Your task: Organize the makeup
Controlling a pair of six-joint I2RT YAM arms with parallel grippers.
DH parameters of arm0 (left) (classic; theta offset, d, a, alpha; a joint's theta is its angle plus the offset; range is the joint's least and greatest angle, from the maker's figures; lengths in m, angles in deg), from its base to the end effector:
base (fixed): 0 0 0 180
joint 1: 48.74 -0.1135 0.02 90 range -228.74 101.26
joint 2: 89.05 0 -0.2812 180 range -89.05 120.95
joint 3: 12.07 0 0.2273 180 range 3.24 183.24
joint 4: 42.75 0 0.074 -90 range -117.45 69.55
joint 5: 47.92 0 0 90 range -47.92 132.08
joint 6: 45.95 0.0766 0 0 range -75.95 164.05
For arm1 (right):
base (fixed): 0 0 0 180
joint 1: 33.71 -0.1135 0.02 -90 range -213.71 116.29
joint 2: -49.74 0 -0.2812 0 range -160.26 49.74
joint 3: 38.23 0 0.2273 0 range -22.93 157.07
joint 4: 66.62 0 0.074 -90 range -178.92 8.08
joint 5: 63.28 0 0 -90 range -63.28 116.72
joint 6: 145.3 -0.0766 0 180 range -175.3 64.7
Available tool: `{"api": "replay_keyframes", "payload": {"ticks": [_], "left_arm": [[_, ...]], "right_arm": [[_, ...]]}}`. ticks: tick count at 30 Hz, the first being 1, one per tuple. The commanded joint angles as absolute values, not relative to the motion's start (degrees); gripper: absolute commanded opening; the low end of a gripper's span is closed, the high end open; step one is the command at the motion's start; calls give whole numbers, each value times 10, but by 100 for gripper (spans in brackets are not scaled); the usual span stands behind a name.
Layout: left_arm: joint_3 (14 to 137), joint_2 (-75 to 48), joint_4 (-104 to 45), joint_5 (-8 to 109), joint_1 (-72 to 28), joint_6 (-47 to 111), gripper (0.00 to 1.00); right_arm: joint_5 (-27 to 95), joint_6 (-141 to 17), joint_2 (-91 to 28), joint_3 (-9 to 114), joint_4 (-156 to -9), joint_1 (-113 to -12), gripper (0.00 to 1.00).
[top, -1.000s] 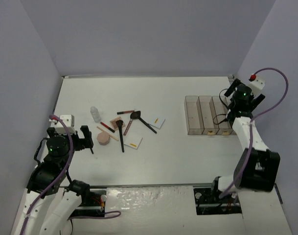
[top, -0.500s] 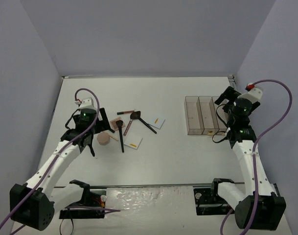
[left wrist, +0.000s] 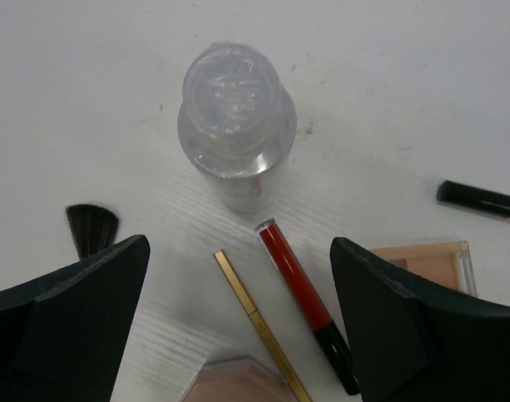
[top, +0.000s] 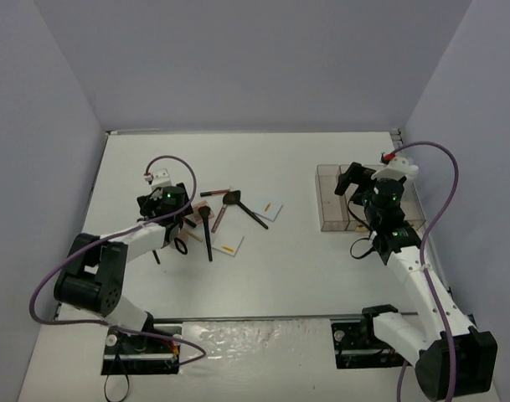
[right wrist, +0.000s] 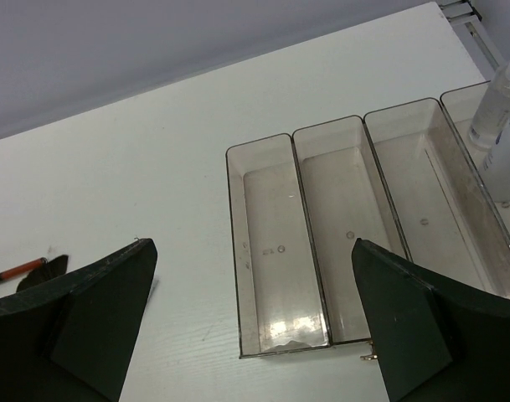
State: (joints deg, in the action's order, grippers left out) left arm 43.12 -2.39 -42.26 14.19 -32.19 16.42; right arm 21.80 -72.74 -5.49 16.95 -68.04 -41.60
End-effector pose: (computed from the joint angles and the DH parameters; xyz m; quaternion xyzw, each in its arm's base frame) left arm 0.3148 -0.0562 0.2006 -0.1983 0.8334 0.0182 0.5155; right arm 0.2359 0.0261 0.3404 0.0894 0.7105 0.1229 0.6871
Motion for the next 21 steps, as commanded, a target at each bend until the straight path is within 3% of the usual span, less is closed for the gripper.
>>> {"api": "replay_keyframes", "payload": {"ticks": [1,6,12,14,20,21], "left_arm": [[482,12,-537,126,-340,186,85],[504,45,-558,142,-350,184,79],[528,80,-568,144,-351,187,61],[526,85,-577,144,-351,188,52],[518,63,-582,163,-350,209,5],[517,46,-577,169,-350,217,1]], "right_arm": [[232,-717,-43,180,-628,-425,100],[249,-714,-47,180,-625,-426,100],[253,-710,-52,178,-624,-426,100],[253,-710,-53,177,-623,-426,100],[273,-697,-55,180,-621,-426,100],[293,-693,-55,180,-618,-426,100]]}}
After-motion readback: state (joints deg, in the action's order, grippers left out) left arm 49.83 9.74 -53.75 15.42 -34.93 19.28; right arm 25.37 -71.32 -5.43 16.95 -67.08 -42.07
